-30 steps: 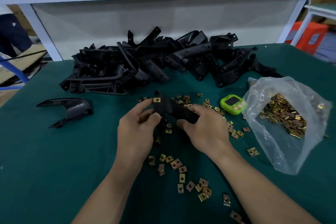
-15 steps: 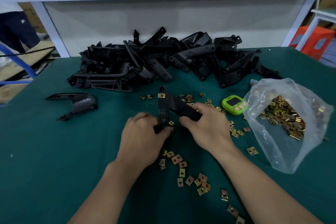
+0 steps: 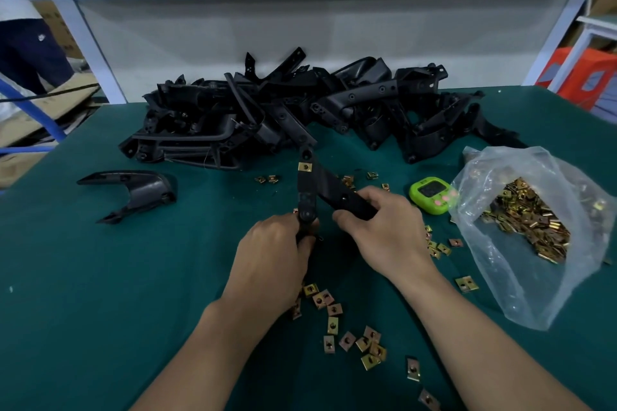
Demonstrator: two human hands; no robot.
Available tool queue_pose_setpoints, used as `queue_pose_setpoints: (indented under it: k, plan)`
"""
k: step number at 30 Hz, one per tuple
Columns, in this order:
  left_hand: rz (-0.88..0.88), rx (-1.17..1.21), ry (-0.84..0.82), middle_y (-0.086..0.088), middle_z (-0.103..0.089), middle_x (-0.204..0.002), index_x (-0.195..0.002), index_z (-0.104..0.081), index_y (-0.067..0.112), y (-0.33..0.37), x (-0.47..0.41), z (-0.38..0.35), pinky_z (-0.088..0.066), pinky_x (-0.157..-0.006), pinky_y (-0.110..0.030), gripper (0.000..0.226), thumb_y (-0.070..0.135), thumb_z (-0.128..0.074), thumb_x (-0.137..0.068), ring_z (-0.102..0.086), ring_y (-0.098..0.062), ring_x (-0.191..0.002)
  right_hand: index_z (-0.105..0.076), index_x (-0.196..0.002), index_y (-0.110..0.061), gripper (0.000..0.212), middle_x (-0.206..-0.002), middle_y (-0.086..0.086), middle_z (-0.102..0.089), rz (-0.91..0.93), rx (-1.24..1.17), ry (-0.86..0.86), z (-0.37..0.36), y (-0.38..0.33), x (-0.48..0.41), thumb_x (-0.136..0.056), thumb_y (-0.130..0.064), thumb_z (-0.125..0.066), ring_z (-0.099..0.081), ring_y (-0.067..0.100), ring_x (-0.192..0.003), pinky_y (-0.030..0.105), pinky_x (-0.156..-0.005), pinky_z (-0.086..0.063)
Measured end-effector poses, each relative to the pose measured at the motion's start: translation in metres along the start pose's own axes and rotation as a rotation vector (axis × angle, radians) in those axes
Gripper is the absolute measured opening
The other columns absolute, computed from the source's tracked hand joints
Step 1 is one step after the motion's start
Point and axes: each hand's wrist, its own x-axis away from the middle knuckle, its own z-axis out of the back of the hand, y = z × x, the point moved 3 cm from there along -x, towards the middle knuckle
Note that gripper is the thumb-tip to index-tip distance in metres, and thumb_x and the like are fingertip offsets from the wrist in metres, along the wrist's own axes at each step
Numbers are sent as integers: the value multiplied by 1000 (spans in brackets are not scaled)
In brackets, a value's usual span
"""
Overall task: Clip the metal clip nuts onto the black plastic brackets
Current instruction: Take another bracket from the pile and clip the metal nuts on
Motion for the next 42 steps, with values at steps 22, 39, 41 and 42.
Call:
queue_pose_setpoints:
  k: [22, 39, 41, 42]
  plan:
    - [128, 641, 186, 15, -69, -75, -82, -70, 50, 8, 9, 14, -58, -73, -32, 25, 25, -66, -81, -67, -12, -79, -60, -82, -31, 18, -64, -8, -62, 113, 94, 0, -5, -13, 22, -74, -24, -75, -59, 13, -62, 33, -53, -46]
    - [398, 1027, 56, -7, -78, -80, -83, -82, 22, -8, 0, 9, -57, -64, -20, 19, 5, -77, -88, -73, -14, -70, -62, -83, -33, 10, -63, -9, -61, 113, 210, -4, 17, -1, -1, -79, -37, -71, -61, 18, -67, 36, -63, -52]
    - [389, 1009, 47, -7, -78, -83, -88, -82, 23, -9, 1, 8, -55, -66, -18, 20, 4, -78, -86, -70, -11, -70, -62, -81, -34, 10, -64, -10, -61, 100, 211, -29, 17, 1, -1, -78, -36, -72, -61, 19, -68, 36, -62, -51]
    - [399, 995, 62, -7, -78, -84, -90, -81, 24, -10, 1, 8, -55, -67, -18, 20, 5, -79, -86, -70, -12, -71, -61, -80, -33, 11, -64, -10, -61, 93, 221, -21, 17, 1, -2, -78, -36, -72, -61, 18, -68, 35, -62, -51]
